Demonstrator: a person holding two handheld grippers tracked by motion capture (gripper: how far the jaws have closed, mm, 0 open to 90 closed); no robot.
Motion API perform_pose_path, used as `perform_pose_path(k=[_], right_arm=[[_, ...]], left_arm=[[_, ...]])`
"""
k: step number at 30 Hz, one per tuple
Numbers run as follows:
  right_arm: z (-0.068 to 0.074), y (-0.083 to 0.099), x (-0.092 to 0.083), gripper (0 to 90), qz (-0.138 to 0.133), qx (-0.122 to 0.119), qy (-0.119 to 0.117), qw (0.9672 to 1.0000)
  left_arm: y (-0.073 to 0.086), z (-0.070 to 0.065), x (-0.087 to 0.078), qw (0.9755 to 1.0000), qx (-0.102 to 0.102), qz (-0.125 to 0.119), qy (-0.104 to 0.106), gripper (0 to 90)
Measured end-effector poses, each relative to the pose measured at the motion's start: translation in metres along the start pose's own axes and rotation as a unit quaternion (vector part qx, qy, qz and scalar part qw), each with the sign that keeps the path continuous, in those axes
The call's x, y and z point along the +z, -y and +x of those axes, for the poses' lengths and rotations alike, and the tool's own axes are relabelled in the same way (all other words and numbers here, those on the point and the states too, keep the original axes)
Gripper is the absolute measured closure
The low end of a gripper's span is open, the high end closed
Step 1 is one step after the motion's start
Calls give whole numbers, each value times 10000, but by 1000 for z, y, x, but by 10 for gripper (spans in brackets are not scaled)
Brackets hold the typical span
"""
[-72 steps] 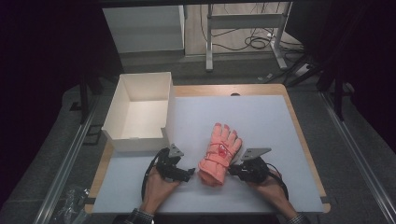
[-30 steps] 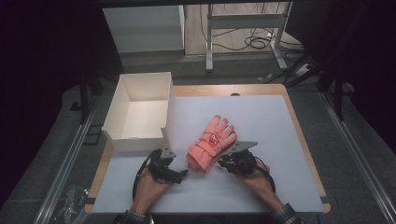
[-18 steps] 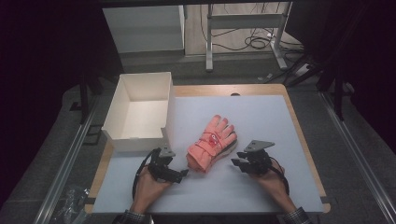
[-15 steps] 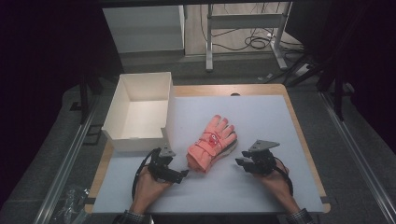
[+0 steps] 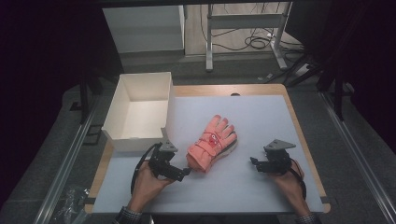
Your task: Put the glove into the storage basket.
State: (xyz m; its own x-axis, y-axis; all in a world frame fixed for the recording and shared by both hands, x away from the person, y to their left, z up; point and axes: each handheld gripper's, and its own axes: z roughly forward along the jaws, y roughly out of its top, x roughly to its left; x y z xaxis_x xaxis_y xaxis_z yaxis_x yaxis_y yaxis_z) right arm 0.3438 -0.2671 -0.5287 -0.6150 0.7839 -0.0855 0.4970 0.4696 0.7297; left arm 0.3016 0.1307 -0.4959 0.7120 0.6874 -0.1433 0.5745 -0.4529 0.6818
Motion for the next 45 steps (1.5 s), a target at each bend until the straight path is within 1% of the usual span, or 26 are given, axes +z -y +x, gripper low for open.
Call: perform_pose_path(k=[2, 4, 6, 7, 8, 9, 14, 19, 21, 24, 28, 29, 32, 33, 34, 36, 38, 40, 42, 45], right_arm=[[-2, 0, 0, 215, 23, 81, -28, 10000], [-3, 0, 1, 201, 55, 137, -33, 9999], [-4, 1, 2, 199, 64, 173, -64, 9998], [-4, 1, 2, 197, 58, 169, -57, 9998], [-4, 1, 2, 192, 53, 165, -47, 9998], [-4, 1, 2, 187, 53, 169, -36, 9998], [-4, 2, 2, 185, 45, 179, -32, 9998], [-4, 2, 2, 183, 41, 180, -29, 9998], [-4, 2, 2, 183, 40, 181, -28, 9998], [-4, 2, 2, 183, 40, 179, -28, 9998], [-4, 2, 2, 183, 37, 177, -26, 9998], [-4, 2, 2, 183, 37, 178, -25, 9998], [-4, 2, 2, 183, 35, 175, -23, 9998], [-4, 2, 2, 182, 34, 175, -23, 9998], [-4, 2, 2, 182, 33, 172, -21, 9998], [-4, 2, 2, 182, 33, 171, -20, 9998], [-4, 2, 2, 182, 32, 170, -19, 9998], [-4, 2, 2, 182, 31, 168, -18, 9999], [-4, 2, 2, 182, 34, 160, -21, 9999], [-4, 2, 2, 182, 32, 168, -16, 9999]], left_arm=[[-5, -2, -3, 10000, 6, 0, 12, 0], [-12, -3, -6, 10000, 72, 57, -15, 0], [-20, -4, -8, 10000, 63, 68, 12, 0], [-24, -5, -8, 10000, 22, 57, 40, 0], [-24, -5, -8, 10000, 22, 57, 40, 0], [-33, -7, -5, 9999, 36, 101, 36, 0], [-52, -11, 7, 9998, 62, 170, 59, 0], [-68, -17, 21, 9996, 126, 269, 25, 0], [-73, -19, 27, 9995, 118, 295, -58, 0], [-79, -19, 37, 9990, 152, 398, -118, 0], [-81, -19, 49, 9984, 142, 541, -130, 0], [-80, -19, 52, 9983, 135, 558, -106, 0], [-78, -20, 59, 9979, 142, 623, -144, 0], [-77, -20, 62, 9978, 130, 645, -111, 0], [-77, -21, 64, 9975, 130, 681, -121, 0], [-75, -22, 69, 9966, 169, 780, -217, 0], [-71, -22, 75, 9962, 160, 834, -206, 0], [-68, -23, 80, 9957, 169, 876, -262, 0], [-64, -24, 83, 9956, 143, 888, -252, 0], [-59, -25, 86, 9951, 151, 931, -309, 0]])
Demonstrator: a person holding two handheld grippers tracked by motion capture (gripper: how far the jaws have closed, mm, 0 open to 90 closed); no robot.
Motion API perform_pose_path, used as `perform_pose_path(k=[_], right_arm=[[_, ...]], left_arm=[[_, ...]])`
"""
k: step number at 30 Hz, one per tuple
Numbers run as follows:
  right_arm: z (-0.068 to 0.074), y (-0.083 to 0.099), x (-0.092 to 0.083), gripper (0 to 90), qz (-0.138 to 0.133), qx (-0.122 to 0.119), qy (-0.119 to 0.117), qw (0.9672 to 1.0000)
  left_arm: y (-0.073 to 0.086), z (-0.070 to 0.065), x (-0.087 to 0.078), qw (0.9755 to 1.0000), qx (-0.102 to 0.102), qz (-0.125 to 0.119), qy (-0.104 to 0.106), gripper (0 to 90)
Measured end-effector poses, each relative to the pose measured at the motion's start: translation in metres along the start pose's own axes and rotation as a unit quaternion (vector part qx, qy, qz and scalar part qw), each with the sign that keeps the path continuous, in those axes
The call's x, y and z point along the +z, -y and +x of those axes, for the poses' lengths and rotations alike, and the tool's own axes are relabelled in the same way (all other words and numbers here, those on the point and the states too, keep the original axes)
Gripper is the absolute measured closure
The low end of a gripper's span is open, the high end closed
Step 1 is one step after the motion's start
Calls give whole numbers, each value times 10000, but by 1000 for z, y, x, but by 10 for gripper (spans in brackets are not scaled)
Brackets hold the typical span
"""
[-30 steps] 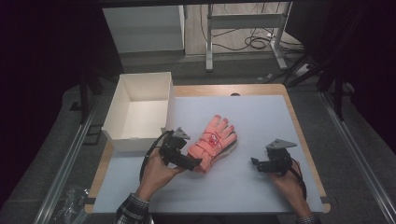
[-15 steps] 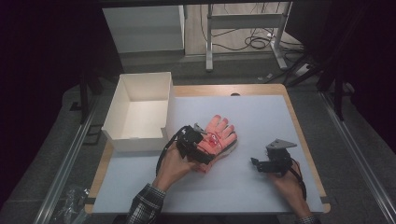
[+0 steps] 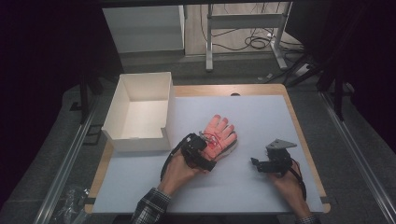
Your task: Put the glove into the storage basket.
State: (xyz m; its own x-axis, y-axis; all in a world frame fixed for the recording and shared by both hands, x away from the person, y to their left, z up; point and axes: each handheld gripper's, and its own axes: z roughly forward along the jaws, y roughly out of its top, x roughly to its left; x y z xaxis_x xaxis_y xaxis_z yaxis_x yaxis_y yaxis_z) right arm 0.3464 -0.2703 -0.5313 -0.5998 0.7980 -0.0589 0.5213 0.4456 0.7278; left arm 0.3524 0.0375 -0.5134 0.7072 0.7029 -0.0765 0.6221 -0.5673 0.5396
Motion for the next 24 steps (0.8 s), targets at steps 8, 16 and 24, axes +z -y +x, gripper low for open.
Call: perform_pose_path(k=[8, 16, 24], right_arm=[[0, 0, 0, 181, 1, 1, 0, 10000], [0, 0, 0, 181, 3, 2, 2, 10000], [0, 0, 0, 180, 2, 4, 2, 10000]], left_arm=[[9, -7, 12, 9997, -3, 165, -202, 20], [7, -10, 5, 9996, 10, 229, -186, 216], [5, -14, -1, 9990, 237, 258, -260, 362]])
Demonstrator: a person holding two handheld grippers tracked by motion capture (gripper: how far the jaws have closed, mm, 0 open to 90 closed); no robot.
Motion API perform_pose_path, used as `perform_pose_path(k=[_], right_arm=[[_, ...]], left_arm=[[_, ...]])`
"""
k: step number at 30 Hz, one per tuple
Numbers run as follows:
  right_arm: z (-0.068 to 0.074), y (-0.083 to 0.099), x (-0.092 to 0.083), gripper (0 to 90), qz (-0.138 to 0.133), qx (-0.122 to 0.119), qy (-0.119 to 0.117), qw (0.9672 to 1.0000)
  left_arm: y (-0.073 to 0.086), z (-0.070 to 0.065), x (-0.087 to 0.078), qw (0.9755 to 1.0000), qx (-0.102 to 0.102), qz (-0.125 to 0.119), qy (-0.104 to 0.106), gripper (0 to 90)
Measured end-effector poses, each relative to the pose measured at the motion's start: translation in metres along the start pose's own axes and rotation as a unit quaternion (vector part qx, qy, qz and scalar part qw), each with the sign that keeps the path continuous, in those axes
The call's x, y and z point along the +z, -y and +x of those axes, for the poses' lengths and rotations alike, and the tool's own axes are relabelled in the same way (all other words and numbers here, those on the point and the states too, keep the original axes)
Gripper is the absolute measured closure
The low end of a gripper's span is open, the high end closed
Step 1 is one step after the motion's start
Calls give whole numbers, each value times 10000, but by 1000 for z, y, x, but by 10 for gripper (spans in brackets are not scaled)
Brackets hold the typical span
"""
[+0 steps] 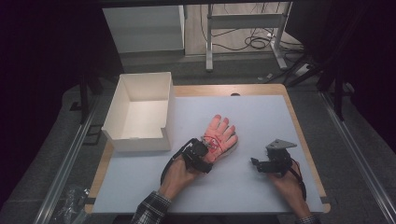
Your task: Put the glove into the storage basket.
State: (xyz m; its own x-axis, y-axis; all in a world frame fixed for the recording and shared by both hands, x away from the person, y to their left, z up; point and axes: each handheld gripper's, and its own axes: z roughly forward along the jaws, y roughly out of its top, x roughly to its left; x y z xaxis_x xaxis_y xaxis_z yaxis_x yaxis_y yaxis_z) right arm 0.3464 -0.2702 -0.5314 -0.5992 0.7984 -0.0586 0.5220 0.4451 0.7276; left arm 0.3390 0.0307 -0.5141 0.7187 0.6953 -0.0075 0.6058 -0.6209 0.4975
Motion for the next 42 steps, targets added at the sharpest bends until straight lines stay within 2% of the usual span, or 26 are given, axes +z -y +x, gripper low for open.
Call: perform_pose_path(k=[2, 10, 17, 39, 42], right_arm=[[0, 0, 0, 180, 0, 2, 0, 10000], [0, 0, 0, 180, 0, 1, 1, 10000], [0, 0, 0, 180, -1, 1, 2, 10000], [0, 0, 0, 180, 8, 17, -8, 10000], [0, 0, 0, 180, 1, 2, -4, 10000]], left_arm=[[0, 0, -2, 10000, 44, -26, 3, 383], [-1, 16, -9, 9989, -104, -112, 436, 408], [-11, 23, -21, 9989, -151, -242, 370, 409], [-68, 42, -61, 9990, -169, -416, -67, 401], [-75, 45, -68, 9986, -224, -472, -99, 400]])
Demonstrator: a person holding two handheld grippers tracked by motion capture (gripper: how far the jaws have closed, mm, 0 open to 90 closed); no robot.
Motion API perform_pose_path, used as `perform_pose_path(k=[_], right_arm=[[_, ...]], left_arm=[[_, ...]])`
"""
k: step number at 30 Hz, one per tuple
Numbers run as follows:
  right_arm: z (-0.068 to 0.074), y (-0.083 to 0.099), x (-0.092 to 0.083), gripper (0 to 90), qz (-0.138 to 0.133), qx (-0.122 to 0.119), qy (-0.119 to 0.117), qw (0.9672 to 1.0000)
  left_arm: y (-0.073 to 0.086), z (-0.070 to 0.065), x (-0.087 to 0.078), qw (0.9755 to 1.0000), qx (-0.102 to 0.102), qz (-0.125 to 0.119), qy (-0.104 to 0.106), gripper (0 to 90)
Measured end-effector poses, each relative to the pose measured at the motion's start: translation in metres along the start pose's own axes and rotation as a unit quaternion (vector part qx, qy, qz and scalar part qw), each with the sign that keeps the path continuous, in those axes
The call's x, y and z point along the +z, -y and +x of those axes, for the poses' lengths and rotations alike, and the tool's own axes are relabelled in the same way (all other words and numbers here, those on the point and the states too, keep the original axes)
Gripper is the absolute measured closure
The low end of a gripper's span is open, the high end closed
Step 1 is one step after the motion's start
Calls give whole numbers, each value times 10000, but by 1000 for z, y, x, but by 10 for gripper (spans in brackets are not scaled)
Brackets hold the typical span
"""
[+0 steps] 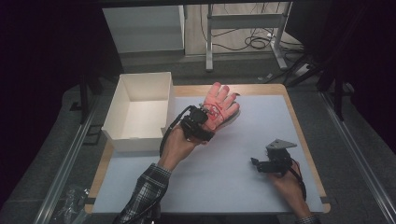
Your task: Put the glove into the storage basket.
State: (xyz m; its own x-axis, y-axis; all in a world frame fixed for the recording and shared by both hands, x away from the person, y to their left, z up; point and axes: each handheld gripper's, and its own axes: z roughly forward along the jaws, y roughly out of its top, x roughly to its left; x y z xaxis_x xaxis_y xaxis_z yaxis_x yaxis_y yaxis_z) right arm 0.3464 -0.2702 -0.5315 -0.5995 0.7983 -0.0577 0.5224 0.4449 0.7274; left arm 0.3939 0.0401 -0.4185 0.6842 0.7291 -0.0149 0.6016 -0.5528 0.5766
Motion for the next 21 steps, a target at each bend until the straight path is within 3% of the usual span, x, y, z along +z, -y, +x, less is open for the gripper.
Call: perform_pose_path(k=[4, 12, 21], right_arm=[[0, 0, 0, 180, 1, 2, -1, 10000], [0, 0, 0, 180, -10, 6, -2, 10000], [0, 0, 0, 180, -8, 9, -4, 10000]], left_arm=[[-10, 6, -8, 10000, -24, 9, -59, 399], [-24, 25, -21, 9994, -269, -25, -200, 399], [-24, 57, -43, 9961, -636, -36, -618, 398]])
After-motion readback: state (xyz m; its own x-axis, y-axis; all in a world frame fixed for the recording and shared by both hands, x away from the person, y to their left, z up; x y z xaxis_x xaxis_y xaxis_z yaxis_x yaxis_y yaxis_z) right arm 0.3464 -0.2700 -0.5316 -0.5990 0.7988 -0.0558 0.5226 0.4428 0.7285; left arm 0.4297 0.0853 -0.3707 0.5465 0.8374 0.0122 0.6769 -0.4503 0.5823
